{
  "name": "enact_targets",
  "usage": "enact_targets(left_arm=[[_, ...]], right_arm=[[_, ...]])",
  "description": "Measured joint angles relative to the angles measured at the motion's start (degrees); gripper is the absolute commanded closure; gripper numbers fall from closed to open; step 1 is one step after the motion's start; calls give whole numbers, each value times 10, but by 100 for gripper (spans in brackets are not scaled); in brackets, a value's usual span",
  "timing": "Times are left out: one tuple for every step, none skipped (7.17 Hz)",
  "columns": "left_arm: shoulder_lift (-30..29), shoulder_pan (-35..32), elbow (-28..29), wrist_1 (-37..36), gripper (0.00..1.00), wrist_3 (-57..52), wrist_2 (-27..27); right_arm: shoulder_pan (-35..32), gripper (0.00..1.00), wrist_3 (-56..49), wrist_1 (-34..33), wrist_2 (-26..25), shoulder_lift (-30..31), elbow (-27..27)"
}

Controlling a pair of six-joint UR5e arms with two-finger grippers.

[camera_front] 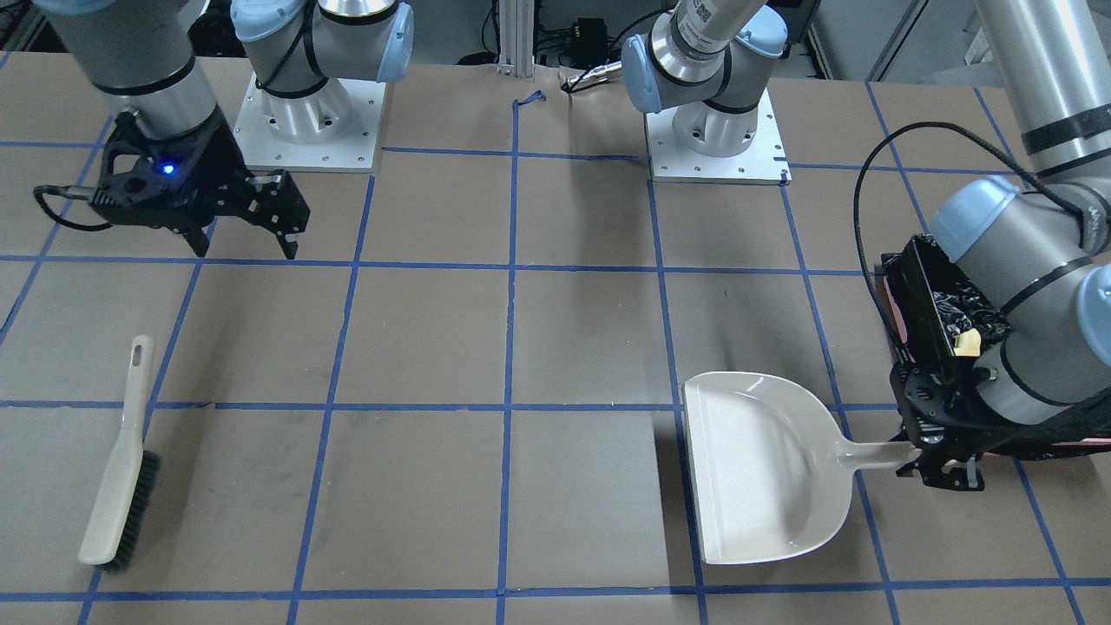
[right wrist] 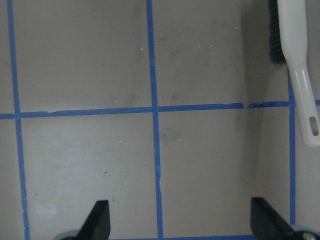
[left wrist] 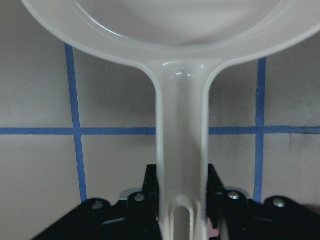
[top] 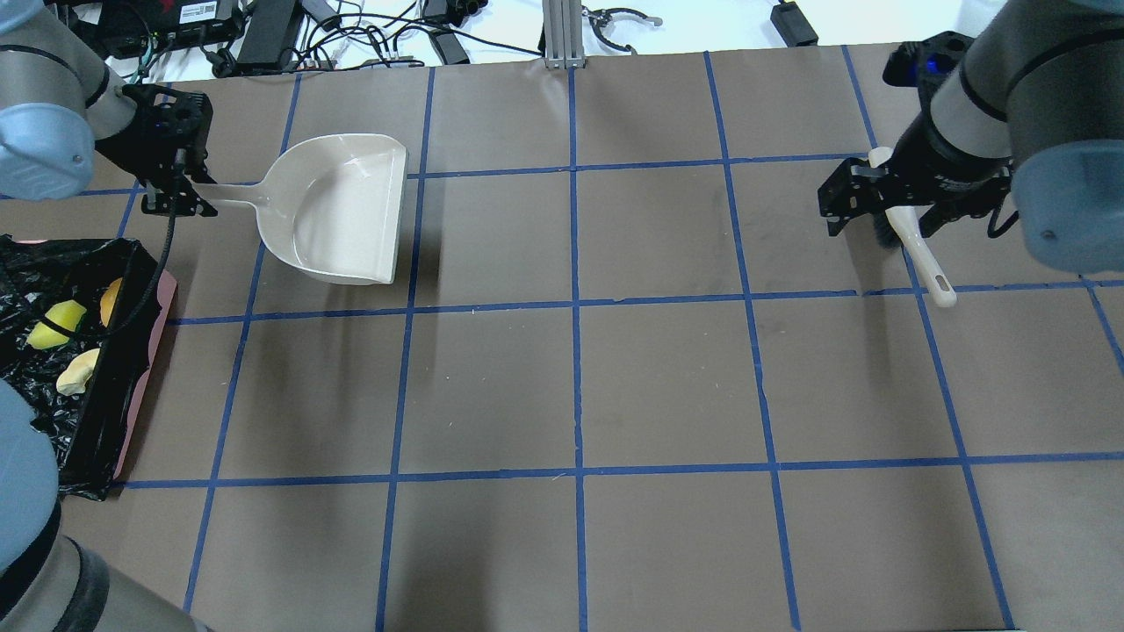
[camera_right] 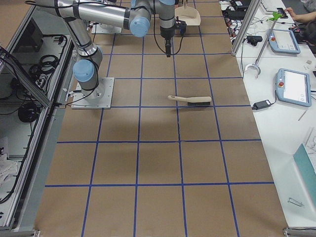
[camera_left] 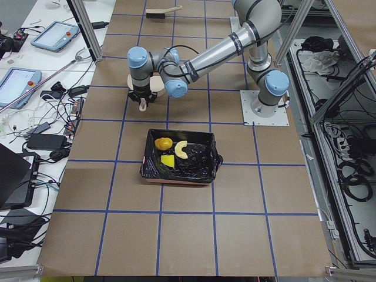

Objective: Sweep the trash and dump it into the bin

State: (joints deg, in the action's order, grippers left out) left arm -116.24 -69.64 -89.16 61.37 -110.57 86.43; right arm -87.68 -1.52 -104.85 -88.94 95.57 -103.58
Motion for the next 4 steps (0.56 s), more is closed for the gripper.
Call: enact_targets(left_arm=[[-16, -14, 3, -15, 100, 10, 1], [-28, -29, 5, -27, 100, 25, 3], [-40, -40, 5, -41, 100, 40, 4], [-50, -49, 7, -51, 100, 46, 5]], right_arm=[[-18, 0, 6, 30, -1, 7, 21], [-24, 0, 6, 59, -4, 8, 40], [-27, 0, 6, 73, -7, 8, 48], [-27, 0, 5, 77, -8, 7, 52]])
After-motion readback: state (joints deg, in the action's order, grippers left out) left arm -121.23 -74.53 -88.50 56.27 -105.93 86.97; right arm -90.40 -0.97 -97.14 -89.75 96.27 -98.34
